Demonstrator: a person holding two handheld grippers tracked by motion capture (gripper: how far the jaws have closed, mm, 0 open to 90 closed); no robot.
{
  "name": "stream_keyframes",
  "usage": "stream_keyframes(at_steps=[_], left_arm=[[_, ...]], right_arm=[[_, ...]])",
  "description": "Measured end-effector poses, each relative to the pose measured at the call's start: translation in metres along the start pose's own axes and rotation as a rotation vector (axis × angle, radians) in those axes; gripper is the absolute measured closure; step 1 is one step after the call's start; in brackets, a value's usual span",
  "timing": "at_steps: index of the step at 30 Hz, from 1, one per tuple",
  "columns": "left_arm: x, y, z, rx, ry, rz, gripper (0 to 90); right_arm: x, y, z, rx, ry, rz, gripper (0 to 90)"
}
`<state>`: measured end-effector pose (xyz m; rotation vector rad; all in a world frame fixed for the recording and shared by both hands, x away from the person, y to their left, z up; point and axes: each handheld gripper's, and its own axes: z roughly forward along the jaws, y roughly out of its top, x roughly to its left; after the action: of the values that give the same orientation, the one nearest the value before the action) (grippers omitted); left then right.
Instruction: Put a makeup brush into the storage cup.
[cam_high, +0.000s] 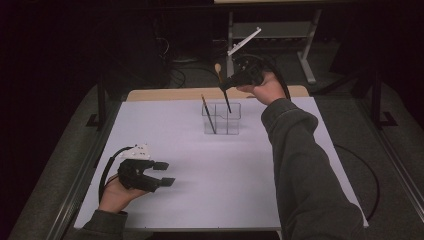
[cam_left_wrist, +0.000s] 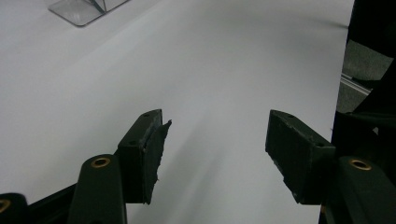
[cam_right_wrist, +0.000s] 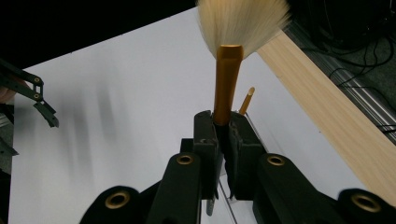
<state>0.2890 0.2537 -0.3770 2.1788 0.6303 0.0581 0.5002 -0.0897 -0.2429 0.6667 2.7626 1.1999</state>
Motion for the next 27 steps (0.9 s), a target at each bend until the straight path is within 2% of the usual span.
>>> stream_keyframes(at_steps=[5, 12, 20, 27], left_arm=[[0.001, 0.001, -0.001, -0.003, 0.0, 0.013, 34.8], [0.0, 0.001, -0.001, -0.008, -0.006, 0.012, 33.7], [0.0, 0.001, -0.002, -0.01, -0.01, 0.0, 32.6], [0.001, 0.001, -0.004, -0.009, -0.007, 0.012, 32.3]], right_arm=[[-0.002, 0.004, 0.003, 0.0, -0.007, 0.0, 82.8], [-0.007, 0.006, 0.008, 0.001, -0.018, -0.001, 82.8], [-0.012, 0.007, 0.015, 0.0, -0.026, 0.023, 82.8], [-0.015, 0.007, 0.02, 0.007, -0.027, 0.025, 82.8]])
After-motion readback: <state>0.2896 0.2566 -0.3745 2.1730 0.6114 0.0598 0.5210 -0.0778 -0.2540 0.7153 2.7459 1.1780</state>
